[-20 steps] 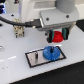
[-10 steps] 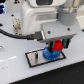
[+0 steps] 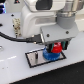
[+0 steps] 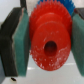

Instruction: Insert the blue gear onto the right peg, followed by the red gear

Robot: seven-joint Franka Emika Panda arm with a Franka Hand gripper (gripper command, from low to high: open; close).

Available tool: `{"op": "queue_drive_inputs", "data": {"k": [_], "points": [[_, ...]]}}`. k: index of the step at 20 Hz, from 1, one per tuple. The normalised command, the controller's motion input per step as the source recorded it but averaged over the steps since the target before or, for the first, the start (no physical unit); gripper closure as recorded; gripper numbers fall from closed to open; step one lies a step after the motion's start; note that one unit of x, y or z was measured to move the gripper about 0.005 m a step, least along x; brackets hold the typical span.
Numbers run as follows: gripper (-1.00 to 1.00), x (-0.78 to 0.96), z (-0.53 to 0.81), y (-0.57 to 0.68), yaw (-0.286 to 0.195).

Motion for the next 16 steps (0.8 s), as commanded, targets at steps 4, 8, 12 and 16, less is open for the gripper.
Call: {"op": "queue_drive_inputs", "data": {"k": [4,8,12,16], "points": [[1.00,0.01,0.08,-0.05,0.000],[1.00,0.05,0.08,-0.14,0.000],[1.00,0.19,-0.14,-0.26,0.000],[1.00,0.22,-0.15,-0.24,0.000]]}}
